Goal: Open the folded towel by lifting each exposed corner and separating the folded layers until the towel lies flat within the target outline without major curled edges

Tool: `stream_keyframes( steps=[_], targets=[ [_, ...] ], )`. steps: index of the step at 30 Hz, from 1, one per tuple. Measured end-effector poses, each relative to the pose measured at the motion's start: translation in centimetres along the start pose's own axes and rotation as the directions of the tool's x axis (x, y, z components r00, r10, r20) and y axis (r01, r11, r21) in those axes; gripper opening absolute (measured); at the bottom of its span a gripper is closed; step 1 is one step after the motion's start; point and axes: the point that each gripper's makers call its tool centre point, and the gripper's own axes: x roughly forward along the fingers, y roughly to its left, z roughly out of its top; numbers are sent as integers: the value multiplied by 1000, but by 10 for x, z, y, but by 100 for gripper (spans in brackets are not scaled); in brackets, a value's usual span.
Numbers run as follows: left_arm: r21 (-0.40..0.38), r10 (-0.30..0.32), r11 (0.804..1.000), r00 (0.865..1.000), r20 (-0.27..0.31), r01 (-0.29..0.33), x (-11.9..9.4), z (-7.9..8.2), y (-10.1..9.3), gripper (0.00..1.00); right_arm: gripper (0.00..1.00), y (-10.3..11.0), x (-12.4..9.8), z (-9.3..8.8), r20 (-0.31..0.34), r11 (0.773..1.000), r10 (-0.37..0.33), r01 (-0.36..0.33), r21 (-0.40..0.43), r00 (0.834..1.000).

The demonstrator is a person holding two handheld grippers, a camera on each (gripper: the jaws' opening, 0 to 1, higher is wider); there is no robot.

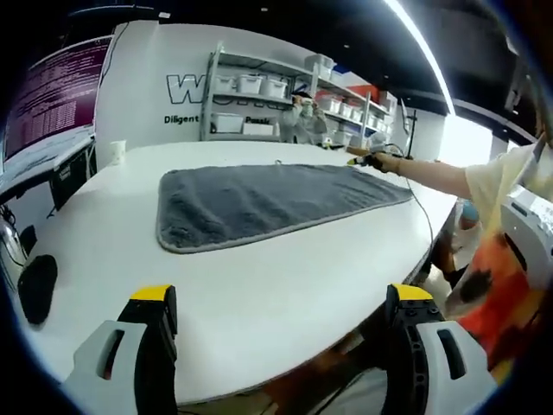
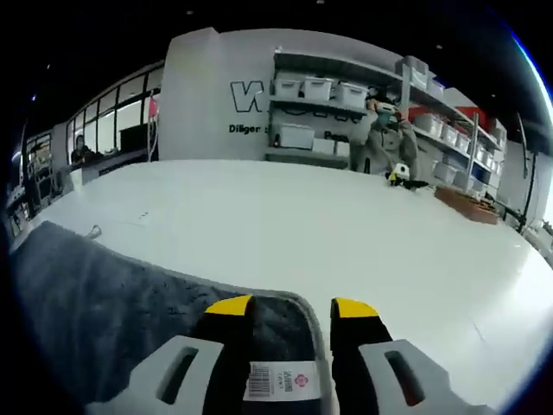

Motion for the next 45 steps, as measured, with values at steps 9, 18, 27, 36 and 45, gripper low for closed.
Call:
stream_keyframes(
  steps=[9,18,27,36,45],
  targets=[
    [12,-31,999,998,54,30,-10,13,-14,99,45,17,-55,7,71,997,72,-70,-35,995],
    [16,-89,996,994,64,88,-4,12,-30,99,58,57,-113,-4,89,976,198,-187,-115,976],
    [10,-116,993,991,64,116,0,11,-36,98,59,78,-126,-45,21,960,252,-247,-131,967],
    [16,-121,993,990,66,121,4,17,-35,98,57,85,-124,-84,-30,952,298,-300,-60,954],
    [11,-127,992,991,49,126,8,14,-37,98,54,82,-130,-88,7,949,313,-312,-36,950]
  ],
)
